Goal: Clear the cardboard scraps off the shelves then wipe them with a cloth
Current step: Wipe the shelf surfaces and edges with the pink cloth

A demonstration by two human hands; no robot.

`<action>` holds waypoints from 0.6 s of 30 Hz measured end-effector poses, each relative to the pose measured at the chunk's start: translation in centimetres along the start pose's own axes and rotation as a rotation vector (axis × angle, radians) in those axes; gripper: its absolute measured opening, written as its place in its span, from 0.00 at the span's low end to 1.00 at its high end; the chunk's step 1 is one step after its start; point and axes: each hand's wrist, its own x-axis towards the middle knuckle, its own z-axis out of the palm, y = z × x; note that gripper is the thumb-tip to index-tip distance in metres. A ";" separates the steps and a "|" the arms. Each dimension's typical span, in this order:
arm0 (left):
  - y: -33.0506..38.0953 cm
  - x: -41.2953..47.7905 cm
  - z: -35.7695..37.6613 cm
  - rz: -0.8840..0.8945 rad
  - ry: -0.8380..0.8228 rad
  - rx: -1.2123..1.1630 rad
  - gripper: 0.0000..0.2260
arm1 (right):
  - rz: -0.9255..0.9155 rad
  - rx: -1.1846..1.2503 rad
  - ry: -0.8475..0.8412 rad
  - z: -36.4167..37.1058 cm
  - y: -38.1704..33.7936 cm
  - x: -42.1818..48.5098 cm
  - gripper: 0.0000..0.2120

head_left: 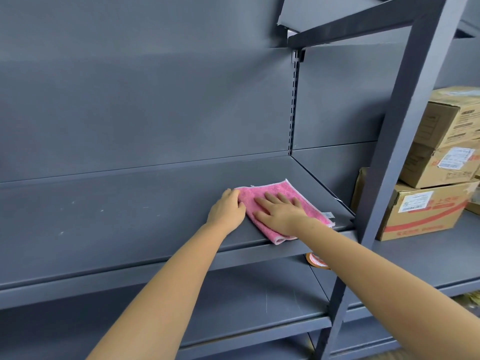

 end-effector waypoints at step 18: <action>-1.2 2.4 1.4 -0.033 0.033 -0.022 0.23 | 0.321 -0.082 0.013 -2.0 4.9 3.3 0.26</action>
